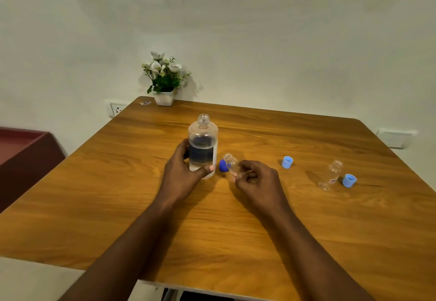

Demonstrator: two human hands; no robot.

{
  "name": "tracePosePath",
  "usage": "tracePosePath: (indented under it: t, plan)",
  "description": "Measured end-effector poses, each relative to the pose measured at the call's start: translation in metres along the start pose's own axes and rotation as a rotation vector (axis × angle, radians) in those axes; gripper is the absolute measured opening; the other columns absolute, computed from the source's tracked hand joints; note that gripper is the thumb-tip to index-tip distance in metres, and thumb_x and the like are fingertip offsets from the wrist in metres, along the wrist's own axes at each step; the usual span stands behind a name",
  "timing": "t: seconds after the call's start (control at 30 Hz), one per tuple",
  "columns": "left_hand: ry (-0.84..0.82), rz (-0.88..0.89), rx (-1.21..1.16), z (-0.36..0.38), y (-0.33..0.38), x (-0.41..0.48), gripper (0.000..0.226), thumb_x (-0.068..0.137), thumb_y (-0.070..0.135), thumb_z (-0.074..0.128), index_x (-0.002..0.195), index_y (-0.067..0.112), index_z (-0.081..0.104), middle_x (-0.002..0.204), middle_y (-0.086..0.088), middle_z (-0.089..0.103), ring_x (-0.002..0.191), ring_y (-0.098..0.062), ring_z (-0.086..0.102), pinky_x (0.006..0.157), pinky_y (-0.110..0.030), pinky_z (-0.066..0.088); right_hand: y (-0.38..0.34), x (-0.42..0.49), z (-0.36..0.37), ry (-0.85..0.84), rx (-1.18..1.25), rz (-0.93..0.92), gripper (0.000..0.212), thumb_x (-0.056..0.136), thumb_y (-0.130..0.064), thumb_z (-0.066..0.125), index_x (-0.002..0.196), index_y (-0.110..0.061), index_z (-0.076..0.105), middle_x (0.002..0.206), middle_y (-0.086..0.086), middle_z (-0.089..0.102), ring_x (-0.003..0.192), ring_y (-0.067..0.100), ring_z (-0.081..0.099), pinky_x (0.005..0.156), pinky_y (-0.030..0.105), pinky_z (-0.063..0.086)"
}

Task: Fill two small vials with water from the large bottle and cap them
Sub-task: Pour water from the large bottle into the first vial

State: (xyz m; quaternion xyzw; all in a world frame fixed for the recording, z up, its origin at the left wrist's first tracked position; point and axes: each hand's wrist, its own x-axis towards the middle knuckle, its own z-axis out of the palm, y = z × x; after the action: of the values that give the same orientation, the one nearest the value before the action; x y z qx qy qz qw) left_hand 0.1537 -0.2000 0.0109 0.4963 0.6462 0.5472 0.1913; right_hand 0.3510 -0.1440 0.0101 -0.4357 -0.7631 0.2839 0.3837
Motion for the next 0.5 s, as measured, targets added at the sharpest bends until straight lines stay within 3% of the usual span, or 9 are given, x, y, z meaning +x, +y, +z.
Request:
tracePosePath:
  t: [0.1, 0.2, 0.33, 0.4, 0.5]
  plan:
    - [-0.005, 0.006, -0.020, 0.0018, -0.0035, 0.0052, 0.084, 0.064, 0.039, 0.085, 0.136, 0.033, 0.043, 0.127, 0.018, 0.058, 0.111, 0.004, 0.055, 0.086, -0.019, 0.050, -0.0001, -0.0012, 0.0015, 0.008, 0.047, 0.015, 0.030, 0.077, -0.022, 0.077, 0.106, -0.025, 0.069, 0.089, -0.017, 0.068, 0.083, -0.004, 0.064, 0.068, 0.014, 0.052]
    - [0.006, 0.028, -0.007, 0.0031, -0.0056, 0.0078, 0.079, 0.062, 0.042, 0.085, 0.132, 0.033, 0.048, 0.123, 0.019, 0.060, 0.110, 0.002, 0.057, 0.086, -0.023, 0.052, -0.0001, -0.0006, 0.0002, 0.047, 0.087, 0.020, 0.027, 0.074, -0.027, 0.082, 0.095, -0.028, 0.065, 0.083, -0.014, 0.067, 0.082, -0.004, 0.062, 0.066, 0.011, 0.051]
    - [0.042, 0.094, 0.044, 0.0004, -0.0028, 0.0057, 0.075, 0.064, 0.040, 0.085, 0.129, 0.037, 0.048, 0.121, 0.023, 0.059, 0.108, 0.003, 0.057, 0.083, -0.015, 0.049, -0.0004, 0.0001, -0.0038, 0.055, 0.122, 0.009, 0.032, 0.075, -0.021, 0.083, 0.102, -0.028, 0.067, 0.088, -0.020, 0.067, 0.086, -0.007, 0.064, 0.069, 0.007, 0.050]
    - [0.052, 0.140, 0.088, -0.0010, -0.0005, 0.0062, 0.077, 0.065, 0.037, 0.085, 0.130, 0.042, 0.044, 0.121, 0.027, 0.055, 0.108, 0.005, 0.055, 0.083, -0.012, 0.045, -0.0021, -0.0009, -0.0040, 0.040, 0.135, -0.017, 0.035, 0.077, -0.018, 0.082, 0.109, -0.025, 0.070, 0.088, -0.022, 0.067, 0.085, -0.007, 0.065, 0.072, 0.010, 0.052]
    - [0.065, 0.190, 0.150, -0.0026, 0.0006, 0.0078, 0.080, 0.067, 0.032, 0.085, 0.135, 0.030, 0.044, 0.128, 0.015, 0.055, 0.113, -0.002, 0.053, 0.088, -0.017, 0.045, -0.0054, -0.0025, -0.0039, 0.013, 0.127, -0.040, 0.033, 0.078, -0.021, 0.080, 0.111, -0.021, 0.073, 0.090, -0.015, 0.074, 0.083, 0.000, 0.068, 0.076, 0.027, 0.058]
